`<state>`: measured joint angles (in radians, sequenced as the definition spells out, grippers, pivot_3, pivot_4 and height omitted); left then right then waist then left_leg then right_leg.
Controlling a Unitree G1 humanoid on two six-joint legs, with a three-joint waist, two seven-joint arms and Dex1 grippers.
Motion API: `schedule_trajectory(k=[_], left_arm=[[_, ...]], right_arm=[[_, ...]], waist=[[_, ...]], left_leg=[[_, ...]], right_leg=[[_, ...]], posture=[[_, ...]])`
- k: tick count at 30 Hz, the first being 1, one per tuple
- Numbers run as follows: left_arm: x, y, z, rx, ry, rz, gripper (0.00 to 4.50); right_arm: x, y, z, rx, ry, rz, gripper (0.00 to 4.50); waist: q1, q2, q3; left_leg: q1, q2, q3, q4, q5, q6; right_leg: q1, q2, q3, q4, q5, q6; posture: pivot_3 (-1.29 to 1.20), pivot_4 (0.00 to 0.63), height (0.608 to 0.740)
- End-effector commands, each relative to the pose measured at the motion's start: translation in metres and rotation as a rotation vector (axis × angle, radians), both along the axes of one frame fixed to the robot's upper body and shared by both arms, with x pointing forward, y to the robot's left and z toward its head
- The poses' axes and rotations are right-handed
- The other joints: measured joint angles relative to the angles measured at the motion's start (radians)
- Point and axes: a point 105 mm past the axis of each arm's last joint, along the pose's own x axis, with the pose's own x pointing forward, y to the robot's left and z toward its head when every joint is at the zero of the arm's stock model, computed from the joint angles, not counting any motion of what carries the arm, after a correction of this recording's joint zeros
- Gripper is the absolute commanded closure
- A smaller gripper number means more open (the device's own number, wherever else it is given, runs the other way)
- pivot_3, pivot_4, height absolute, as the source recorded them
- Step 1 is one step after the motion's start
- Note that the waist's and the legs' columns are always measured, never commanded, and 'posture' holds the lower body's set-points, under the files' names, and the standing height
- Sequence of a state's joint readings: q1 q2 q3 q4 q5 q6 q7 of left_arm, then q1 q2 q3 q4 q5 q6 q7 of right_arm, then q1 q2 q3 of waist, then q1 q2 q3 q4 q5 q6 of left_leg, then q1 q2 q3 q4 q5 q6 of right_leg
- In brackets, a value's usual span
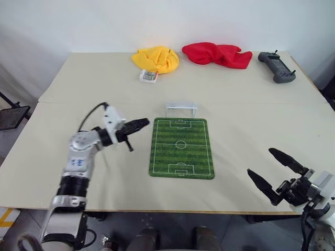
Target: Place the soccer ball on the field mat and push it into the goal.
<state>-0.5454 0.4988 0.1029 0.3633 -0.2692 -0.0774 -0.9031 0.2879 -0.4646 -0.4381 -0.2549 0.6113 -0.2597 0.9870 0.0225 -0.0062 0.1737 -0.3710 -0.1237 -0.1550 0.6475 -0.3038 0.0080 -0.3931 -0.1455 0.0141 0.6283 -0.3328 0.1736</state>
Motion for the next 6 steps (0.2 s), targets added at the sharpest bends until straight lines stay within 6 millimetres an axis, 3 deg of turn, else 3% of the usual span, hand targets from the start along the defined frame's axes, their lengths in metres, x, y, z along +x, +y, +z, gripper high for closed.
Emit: schedule_trajectory(k=[1,6], left_arm=[[-0.008,0.030,-0.004,0.037,-0.017,0.102,4.48],[-0.025,0.059,-0.015,-0.001,0.026,0.237,4.48]], right_arm=[[0.001,-0.007,0.003,0.009,-0.045,-0.044,0.00],[0.008,-0.013,-0.004,0.026,-0.058,-0.070,0.00]], waist=[[0.001,0.000,0.000],[0.000,0.000,0.000]], left_leg=[[0.000,0.000,0.000,0.000,0.000,0.000],[0.000,0.000,0.000,-0.001,0.000,0.000]], right_leg=[[0.000,0.000,0.000,0.000,0.000,0.000],[0.000,0.000,0.000,0.000,0.000,0.000]], posture=[[0.00,0.150,0.740],[0.00,0.150,0.740]])
